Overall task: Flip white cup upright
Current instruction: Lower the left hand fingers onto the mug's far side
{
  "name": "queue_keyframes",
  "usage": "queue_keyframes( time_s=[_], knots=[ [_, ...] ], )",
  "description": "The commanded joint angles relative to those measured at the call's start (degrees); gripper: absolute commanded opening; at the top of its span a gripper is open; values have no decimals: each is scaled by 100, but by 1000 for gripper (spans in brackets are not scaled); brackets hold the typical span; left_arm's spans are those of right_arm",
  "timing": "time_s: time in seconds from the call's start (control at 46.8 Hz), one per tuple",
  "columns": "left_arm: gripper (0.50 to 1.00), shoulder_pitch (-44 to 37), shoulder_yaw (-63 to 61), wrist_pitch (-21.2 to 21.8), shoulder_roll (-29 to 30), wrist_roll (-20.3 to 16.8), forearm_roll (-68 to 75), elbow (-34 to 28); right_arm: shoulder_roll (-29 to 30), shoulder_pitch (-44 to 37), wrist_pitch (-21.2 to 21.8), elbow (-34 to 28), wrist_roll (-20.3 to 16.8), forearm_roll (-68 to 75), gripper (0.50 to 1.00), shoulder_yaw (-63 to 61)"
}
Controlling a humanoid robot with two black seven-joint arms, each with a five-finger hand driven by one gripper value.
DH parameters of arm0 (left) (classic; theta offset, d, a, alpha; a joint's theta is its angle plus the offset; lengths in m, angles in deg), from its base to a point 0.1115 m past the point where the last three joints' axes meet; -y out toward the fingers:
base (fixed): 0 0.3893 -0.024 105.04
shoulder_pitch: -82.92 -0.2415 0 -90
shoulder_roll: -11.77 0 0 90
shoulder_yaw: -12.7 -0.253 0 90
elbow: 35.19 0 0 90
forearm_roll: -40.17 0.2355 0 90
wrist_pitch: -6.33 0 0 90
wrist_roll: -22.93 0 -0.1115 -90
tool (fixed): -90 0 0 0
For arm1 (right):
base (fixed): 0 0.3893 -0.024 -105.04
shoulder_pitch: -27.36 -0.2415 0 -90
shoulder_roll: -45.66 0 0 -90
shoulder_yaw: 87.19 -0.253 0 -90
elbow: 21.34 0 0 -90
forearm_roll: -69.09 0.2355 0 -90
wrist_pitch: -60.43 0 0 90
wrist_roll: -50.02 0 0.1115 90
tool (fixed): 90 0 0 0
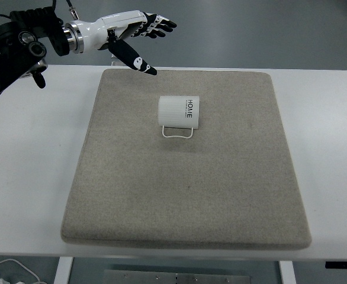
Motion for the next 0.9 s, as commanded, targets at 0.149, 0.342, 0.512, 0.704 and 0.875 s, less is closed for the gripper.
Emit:
queue_keyframes(
  time_s=[0.149, 0.342, 0.512, 0.704, 0.875],
  knots=[
    [992, 46, -206, 28, -273, 81, 805, 56, 0, 0, 0, 0, 0, 0, 930, 0],
    [992, 55, -329, 89, -563, 98, 1341, 56, 0, 0, 0, 0, 0, 0, 930, 0],
    [992, -33, -338, 344, -835, 107, 2000, 12, 0, 0, 0, 0, 0, 0, 930, 0],
    [992, -86, -830, 801, -994, 159, 2194, -59, 0, 0, 0, 0, 0, 0, 930, 0],
    [992, -173, -1199, 1152, -1161, 212, 2203, -120, 0, 0, 0, 0, 0, 0, 930, 0]
  ],
)
